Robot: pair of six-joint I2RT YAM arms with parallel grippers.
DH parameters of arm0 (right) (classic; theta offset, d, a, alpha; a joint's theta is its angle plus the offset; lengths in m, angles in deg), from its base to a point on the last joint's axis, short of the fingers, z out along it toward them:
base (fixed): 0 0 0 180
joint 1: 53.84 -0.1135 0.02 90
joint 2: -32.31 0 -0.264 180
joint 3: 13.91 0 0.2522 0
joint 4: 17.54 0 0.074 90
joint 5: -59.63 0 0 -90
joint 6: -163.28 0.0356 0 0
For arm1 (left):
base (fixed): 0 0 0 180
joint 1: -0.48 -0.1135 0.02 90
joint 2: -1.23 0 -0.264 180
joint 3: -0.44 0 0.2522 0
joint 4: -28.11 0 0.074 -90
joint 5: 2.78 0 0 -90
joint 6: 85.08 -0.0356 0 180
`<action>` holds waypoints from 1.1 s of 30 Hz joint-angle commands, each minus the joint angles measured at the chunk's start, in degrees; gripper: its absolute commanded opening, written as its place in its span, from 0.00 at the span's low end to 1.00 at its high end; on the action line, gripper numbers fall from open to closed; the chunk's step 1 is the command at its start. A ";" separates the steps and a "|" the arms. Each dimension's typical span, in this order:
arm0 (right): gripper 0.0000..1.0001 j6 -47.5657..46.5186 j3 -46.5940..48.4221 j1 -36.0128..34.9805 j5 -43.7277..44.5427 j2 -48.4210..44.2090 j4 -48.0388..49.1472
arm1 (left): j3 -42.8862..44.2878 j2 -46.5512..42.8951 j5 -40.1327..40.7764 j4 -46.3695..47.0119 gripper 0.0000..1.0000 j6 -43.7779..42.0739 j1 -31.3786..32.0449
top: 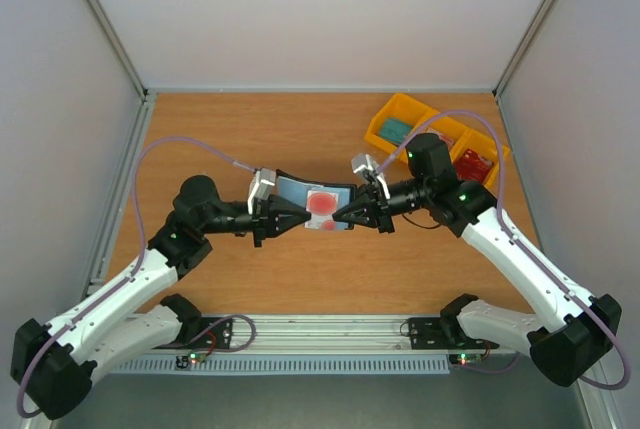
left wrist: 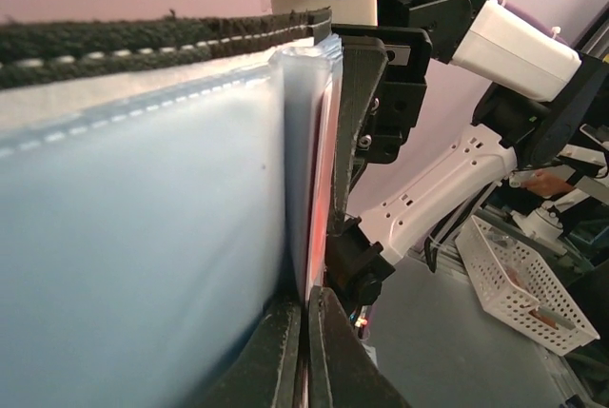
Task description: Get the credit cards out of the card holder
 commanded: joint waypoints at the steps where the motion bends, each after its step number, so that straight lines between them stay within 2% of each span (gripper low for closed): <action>1: 0.01 -2.33 2.54 -0.10 -4.57 1.14 -3.62 | 0.15 -0.12 1.16 4.92 0.06 -1.31 -1.10; 3: 0.01 -3.06 2.88 -0.10 -4.93 1.35 -4.34 | 0.24 0.13 0.83 4.91 0.08 -1.29 -1.04; 7: 0.01 -3.95 3.02 -0.15 -5.55 1.25 -4.92 | 0.70 0.68 0.89 5.41 0.19 -0.74 -1.04; 9: 0.01 -5.01 3.18 -0.18 -5.45 1.22 -6.11 | 1.16 0.76 0.91 5.35 0.20 -0.41 -1.03; 11: 0.01 -5.80 3.16 -0.17 -5.28 1.31 -7.01 | 1.67 0.82 0.71 4.81 0.13 -0.29 -1.03; 13: 0.01 -5.57 3.32 -0.16 -5.17 1.31 -6.98 | 1.71 0.97 0.38 4.65 0.01 -0.52 -1.04; 17: 0.02 -4.88 3.60 -0.15 -5.65 1.01 -6.13 | 1.97 1.20 0.19 4.52 0.00 -0.70 -1.03; 22: 0.15 -6.94 3.09 0.18 -3.41 -0.24 -8.05 | 1.87 -0.11 0.14 2.14 0.00 -1.63 -1.53; 25: 0.18 -6.51 2.73 0.78 -3.56 -0.46 -8.30 | 1.38 -0.85 0.35 2.10 0.00 -1.05 -1.99; 29: 0.15 -6.09 2.98 0.84 -3.91 -0.27 -8.32 | 1.31 -1.16 0.40 2.19 0.00 -1.14 -2.05; 33: 0.02 -6.19 3.16 0.82 -3.55 -0.60 -8.39 | 1.12 -1.54 0.22 2.08 0.00 -1.21 -2.25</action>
